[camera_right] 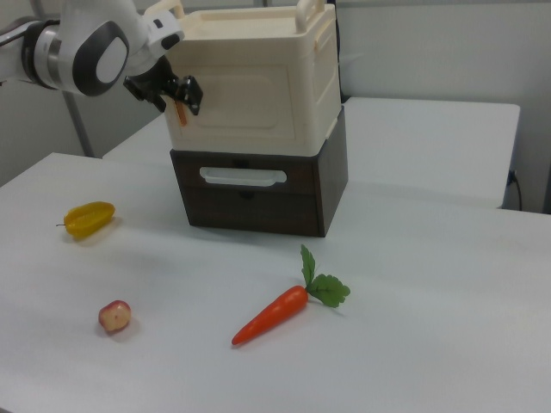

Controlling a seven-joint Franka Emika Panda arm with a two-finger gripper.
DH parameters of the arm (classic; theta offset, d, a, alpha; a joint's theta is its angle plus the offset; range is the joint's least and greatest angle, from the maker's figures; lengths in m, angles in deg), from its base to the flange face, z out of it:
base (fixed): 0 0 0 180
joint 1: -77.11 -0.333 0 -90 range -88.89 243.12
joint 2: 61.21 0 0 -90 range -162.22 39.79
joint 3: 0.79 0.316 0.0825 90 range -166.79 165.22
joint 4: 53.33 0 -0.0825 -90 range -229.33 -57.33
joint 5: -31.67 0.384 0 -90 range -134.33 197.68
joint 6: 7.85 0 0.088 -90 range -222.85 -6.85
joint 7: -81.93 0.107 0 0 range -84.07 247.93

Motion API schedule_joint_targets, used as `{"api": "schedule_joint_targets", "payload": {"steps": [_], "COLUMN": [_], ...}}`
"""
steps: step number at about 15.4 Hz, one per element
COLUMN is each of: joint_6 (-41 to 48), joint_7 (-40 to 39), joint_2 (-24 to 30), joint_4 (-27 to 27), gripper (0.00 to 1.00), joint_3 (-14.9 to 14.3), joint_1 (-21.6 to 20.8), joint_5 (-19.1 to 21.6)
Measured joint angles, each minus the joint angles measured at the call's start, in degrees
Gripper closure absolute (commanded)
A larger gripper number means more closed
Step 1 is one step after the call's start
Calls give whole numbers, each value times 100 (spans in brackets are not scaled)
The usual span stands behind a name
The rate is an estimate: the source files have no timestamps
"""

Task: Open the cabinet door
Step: 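Lower the open gripper to the edge of the cream cabinet door, then hook the door edge and swing it outward on its hinge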

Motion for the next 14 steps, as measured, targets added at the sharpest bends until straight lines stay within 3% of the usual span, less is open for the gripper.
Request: {"api": "schedule_joint_targets", "payload": {"steps": [1, 6, 8, 11, 14], "joint_6": [-25, -220, -507, -726, -727], "joint_7": [23, 138, 245, 384, 446], "joint_2": [-36, -179, -244, -356, -364], "joint_4": [1, 84, 104, 108, 112], "gripper": [42, 55, 67, 99, 100], "joint_3": [0, 0, -1, 0, -13], "joint_1": [-55, -157, -192, -274, -279], "joint_5": [0, -2, -57, -232, -342]}}
